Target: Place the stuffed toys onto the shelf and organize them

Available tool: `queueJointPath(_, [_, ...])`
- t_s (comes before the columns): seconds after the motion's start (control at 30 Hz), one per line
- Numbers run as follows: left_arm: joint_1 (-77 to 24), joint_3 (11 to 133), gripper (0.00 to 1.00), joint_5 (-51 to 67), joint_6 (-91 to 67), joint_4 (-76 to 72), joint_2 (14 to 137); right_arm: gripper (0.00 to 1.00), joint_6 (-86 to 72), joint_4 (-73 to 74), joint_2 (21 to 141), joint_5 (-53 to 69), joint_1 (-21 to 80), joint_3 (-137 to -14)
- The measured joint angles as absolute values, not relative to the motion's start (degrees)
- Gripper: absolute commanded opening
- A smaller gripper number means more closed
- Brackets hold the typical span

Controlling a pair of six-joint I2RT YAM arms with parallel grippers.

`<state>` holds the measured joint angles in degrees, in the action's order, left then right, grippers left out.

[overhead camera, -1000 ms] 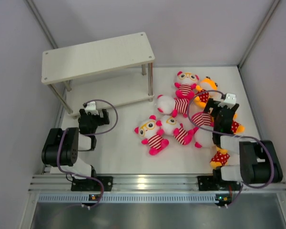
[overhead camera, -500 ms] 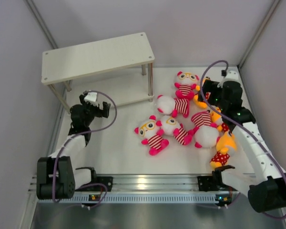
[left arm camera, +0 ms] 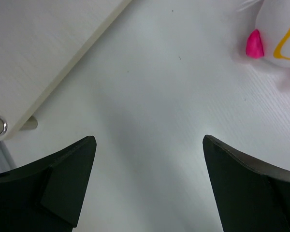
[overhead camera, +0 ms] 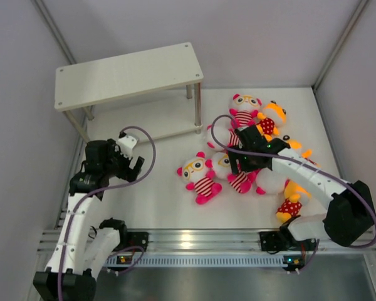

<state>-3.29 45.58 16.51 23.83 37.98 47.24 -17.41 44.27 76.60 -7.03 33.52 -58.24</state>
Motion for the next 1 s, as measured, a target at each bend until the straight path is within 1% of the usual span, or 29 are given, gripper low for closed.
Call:
queueJointPath(0.03, [-3.31, 45.6, 0.98, 15.88, 24.03, 39.7, 45.6, 0.74, -16.99, 42.89, 76.09, -5.93, 33.43, -56.93])
queueJointPath(0.07, [-3.29, 45.6, 0.98, 15.33, 24.23, 41.58, 43.92, 0.66, -16.71, 41.8, 75.83, -5.13, 33.17, -55.92])
queueJointPath(0.13, [-3.31, 45.65, 0.98, 14.83, 24.51, 43.99, 41.87, 0.61, -16.69, 38.96, 75.75, -2.0, 32.16, -54.08])
queueJointPath(0.2, [-3.31, 45.69, 0.98, 14.02, 24.6, 45.5, 41.28, 0.61, -16.75, 35.33, 75.75, 2.31, 29.15, -51.68])
queueJointPath(0.3, [-3.31, 45.76, 0.98, 13.41, 24.6, 46.89, 41.95, 0.66, -16.69, 30.46, 75.75, 6.94, 24.97, -47.46])
queueJointPath(0.4, [-3.31, 46.11, 0.98, 13.45, 24.6, 47.83, 42.72, 0.68, -16.56, 26.92, 76.18, 10.5, 24.95, -44.14])
queueJointPath(0.43, [-3.31, 46.5, 0.98, 13.58, 24.6, 48.16, 42.83, 0.67, -16.51, 25.85, 76.47, 11.03, 25.5, -43.35])
queueJointPath(0.53, [-3.31, 47.88, 0.98, 13.8, 24.6, 48.29, 42.92, 0.42, -15.99, 22.85, 77.45, 12.56, 27.0, -41.54])
queueJointPath(0.57, [-3.31, 48.34, 0.98, 13.85, 24.6, 48.27, 42.89, 0.2, -15.94, 21.87, 77.47, 12.99, 27.27, -40.99])
queueJointPath(0.6, [-3.31, 48.64, 0.98, 13.85, 24.6, 48.27, 42.89, 0.06, -16.01, 20.8, 77.38, 13.3, 27.35, -40.45])
queueJointPath(0.63, [-3.31, 48.86, 0.98, 13.87, 24.6, 48.25, 42.87, 0.0, -15.94, 20.23, 77.25, 13.39, 27.53, -40.12])
queueJointPath(0.77, [-3.31, 48.9, 0.98, 13.82, 24.56, 48.29, 42.94, 0.0, -17.06, 20.49, 74.3, 11.2, 28.4, -39.35])
queueJointPath(0.87, [-3.31, 49.17, 0.98, 13.76, 24.36, 48.29, 43.2, 0.0, -17.21, 25.54, 69.73, 7.64, 29.36, -41.25])
queueJointPath(0.93, [-3.31, 49.52, 0.98, 12.82, 24.14, 48.29, 43.92, 0.0, -17.3, 30.74, 66.74, 5.06, 30.33, -45.84])
queueJointPath(1.0, [-3.31, 49.54, 0.98, 11.16, 23.94, 48.29, 44.97, 0.0, -17.63, 35.62, 64.6, 1.98, 31.42, -55.29])
